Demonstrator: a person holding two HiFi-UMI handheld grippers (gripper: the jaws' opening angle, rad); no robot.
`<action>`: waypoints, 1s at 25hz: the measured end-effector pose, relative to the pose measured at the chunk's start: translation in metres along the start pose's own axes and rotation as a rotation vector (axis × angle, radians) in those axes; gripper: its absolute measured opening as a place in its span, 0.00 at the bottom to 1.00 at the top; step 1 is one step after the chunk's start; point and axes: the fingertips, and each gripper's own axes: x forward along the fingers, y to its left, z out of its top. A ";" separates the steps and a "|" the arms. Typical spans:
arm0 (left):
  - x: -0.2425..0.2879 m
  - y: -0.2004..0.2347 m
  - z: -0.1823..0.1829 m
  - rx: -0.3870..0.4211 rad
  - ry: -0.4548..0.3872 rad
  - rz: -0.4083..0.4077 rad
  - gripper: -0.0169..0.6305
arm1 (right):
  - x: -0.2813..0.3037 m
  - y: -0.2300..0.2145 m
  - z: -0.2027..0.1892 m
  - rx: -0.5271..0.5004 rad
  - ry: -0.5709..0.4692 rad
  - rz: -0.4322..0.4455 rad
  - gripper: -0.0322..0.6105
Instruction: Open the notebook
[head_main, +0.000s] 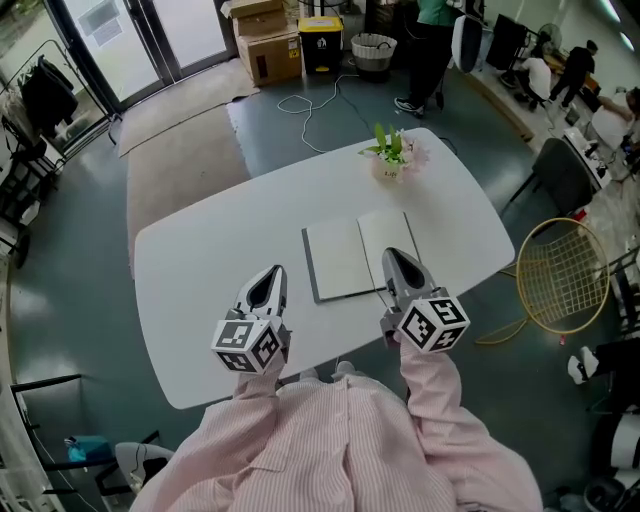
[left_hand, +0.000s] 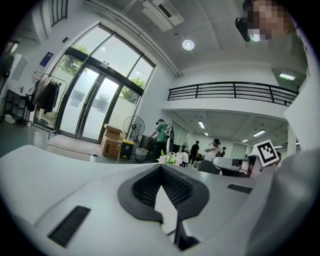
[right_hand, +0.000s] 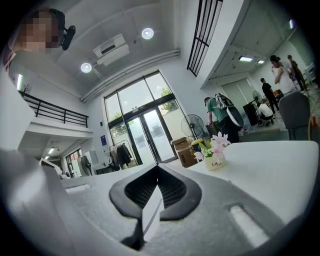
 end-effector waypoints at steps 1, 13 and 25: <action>-0.001 0.001 0.001 0.002 -0.004 0.004 0.02 | -0.001 -0.001 0.002 -0.004 -0.004 -0.002 0.06; -0.005 0.006 0.010 0.030 -0.011 0.047 0.02 | -0.005 -0.005 0.009 -0.078 0.002 -0.035 0.06; -0.005 0.005 0.010 0.039 -0.007 0.055 0.02 | -0.013 -0.017 0.011 -0.118 0.004 -0.085 0.06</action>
